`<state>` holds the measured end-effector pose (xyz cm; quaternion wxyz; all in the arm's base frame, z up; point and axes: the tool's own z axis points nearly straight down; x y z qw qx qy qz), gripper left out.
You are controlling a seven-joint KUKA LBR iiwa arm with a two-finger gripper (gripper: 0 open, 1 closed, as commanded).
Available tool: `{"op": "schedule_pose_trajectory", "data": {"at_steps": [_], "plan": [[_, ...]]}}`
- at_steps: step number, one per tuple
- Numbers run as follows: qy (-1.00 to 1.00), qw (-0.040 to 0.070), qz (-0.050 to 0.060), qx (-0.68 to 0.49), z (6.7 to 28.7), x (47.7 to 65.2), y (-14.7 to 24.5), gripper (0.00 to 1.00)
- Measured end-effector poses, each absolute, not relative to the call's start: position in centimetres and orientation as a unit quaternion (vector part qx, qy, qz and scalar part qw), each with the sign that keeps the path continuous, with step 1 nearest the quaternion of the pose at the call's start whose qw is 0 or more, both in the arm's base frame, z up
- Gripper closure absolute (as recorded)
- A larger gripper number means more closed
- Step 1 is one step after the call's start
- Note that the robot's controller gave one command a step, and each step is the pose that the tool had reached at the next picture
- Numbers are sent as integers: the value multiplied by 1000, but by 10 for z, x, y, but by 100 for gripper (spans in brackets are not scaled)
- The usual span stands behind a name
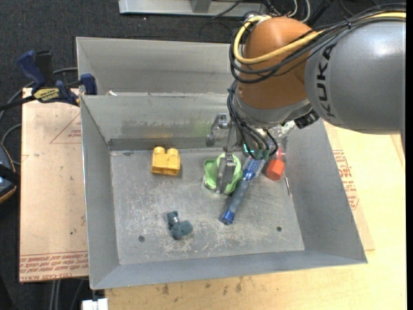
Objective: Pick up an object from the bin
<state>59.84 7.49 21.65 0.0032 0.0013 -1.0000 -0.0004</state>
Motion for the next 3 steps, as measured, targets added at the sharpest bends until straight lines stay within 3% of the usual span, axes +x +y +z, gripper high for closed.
{"op": "schedule_pose_trajectory", "data": {"at_steps": [1,2,3], "plan": [[-993,-7,-2,122,84,598,19,0],[-987,-14,-1,158,80,630,-25,0],[-951,-7,0,308,89,638,-70,0]]}}
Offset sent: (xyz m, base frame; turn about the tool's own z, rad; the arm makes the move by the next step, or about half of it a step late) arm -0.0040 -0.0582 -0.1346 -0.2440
